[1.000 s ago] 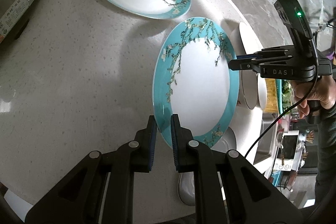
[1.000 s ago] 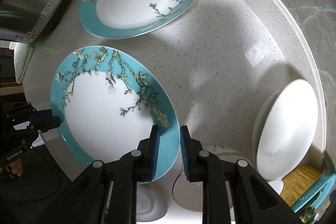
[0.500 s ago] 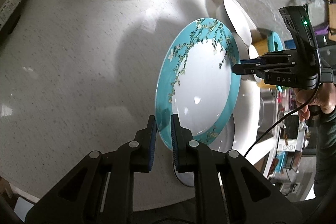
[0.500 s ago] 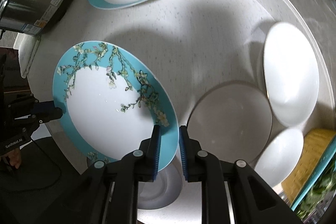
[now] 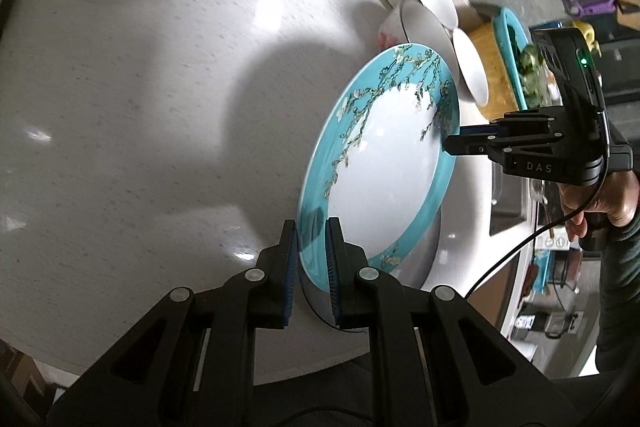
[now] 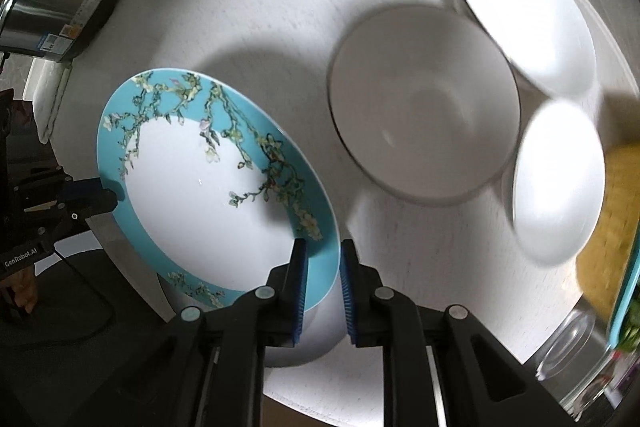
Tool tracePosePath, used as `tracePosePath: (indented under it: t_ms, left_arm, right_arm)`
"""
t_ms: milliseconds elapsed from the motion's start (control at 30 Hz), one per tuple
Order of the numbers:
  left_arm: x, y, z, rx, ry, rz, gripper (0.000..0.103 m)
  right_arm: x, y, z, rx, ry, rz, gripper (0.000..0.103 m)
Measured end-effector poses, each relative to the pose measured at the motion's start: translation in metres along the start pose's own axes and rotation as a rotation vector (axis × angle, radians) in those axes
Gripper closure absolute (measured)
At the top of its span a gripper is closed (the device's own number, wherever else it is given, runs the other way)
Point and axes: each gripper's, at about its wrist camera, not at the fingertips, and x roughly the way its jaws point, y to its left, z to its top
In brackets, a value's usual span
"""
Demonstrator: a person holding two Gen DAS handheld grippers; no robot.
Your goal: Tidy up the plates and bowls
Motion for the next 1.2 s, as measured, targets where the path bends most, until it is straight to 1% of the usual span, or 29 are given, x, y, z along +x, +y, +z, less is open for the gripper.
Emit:
tracePosePath:
  t_ms: [100, 167, 400, 500, 567, 833, 1033, 1200]
  left_arm:
    - [0.010, -0.010, -0.004, 0.019, 0.022, 0.001, 0.092]
    - [0.015, -0.015, -0.007, 0.028, 0.031, 0.002, 0.092]
    - [0.039, -0.030, -0.013, 0.039, 0.065, 0.022, 0.092]
    - [0.045, -0.034, -0.015, 0.040, 0.070, 0.033, 0.092]
    - [0.050, -0.036, -0.015, 0.040, 0.070, 0.040, 0.092]
    - [0.066, -0.038, -0.016, 0.030, 0.078, 0.069, 0.092]
    - [0.078, -0.041, -0.017, 0.039, 0.071, 0.109, 0.092]
    - [0.083, -0.046, -0.014, 0.068, 0.062, 0.131, 0.092]
  right_arm:
    - [0.003, -0.009, -0.009, 0.029, -0.001, 0.009, 0.085]
    - [0.005, -0.021, -0.024, 0.048, -0.003, 0.017, 0.085]
    - [0.016, -0.028, -0.045, 0.089, 0.000, 0.045, 0.085]
    - [0.022, -0.020, -0.046, 0.098, 0.002, 0.057, 0.085]
    - [0.029, -0.022, -0.035, 0.099, 0.003, 0.062, 0.085]
    - [0.028, -0.031, -0.039, 0.096, -0.001, 0.069, 0.086]
    - [0.038, -0.022, -0.045, 0.098, -0.036, 0.049, 0.085]
    - [0.043, -0.008, -0.057, 0.083, -0.067, -0.020, 0.084]
